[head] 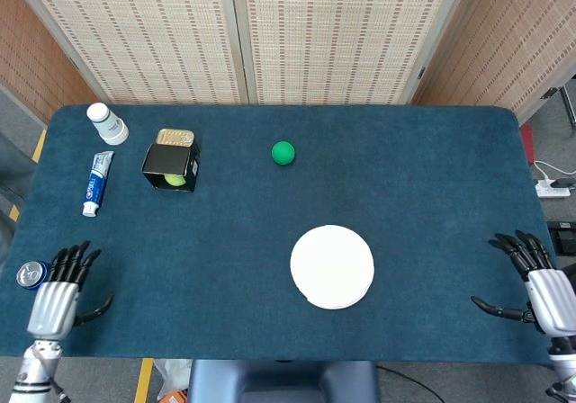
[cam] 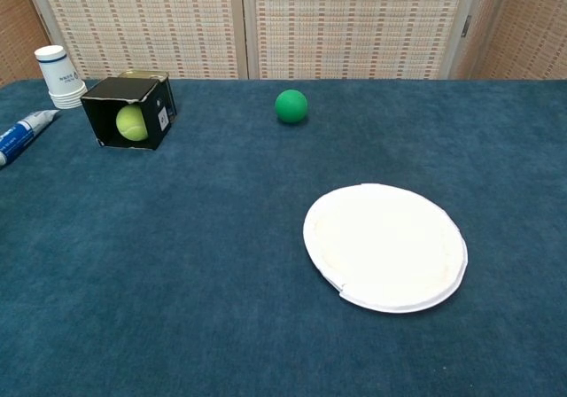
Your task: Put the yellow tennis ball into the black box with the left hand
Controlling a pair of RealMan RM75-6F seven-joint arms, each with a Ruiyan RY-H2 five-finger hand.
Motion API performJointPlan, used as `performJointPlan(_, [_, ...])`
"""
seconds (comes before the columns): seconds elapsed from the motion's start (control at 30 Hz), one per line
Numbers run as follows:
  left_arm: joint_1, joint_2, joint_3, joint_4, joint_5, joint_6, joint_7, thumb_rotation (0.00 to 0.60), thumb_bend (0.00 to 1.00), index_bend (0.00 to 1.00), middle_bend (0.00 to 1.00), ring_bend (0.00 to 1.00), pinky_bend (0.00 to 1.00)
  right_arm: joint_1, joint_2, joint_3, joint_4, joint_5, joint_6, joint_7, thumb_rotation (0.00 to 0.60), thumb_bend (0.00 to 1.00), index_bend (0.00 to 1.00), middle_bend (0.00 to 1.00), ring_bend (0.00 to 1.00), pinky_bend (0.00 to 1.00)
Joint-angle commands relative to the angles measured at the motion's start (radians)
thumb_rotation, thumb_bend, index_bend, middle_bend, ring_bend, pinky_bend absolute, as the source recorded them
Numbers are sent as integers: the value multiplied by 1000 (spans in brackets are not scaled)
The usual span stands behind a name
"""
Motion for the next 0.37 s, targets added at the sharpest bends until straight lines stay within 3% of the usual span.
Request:
performJointPlan(0.03, [88, 69, 21, 99, -7, 25, -101, 228, 318, 131, 11, 0, 0, 5, -5, -8, -6, -10, -9, -23, 600, 0, 206, 122, 0, 0])
performJointPlan(0.13, [88, 58, 8, 102, 14, 52, -102, 263, 318, 131, 11, 0, 0, 13, -7, -6, -16, -2, -26, -42, 600, 0, 206, 122, 0, 0])
performJointPlan(0.37, [74, 89, -15, 57, 35, 44, -113, 268, 318, 131, 25, 0, 0, 15, -11, 3, -24, 24, -36, -64, 600, 0, 206, 122, 0, 0])
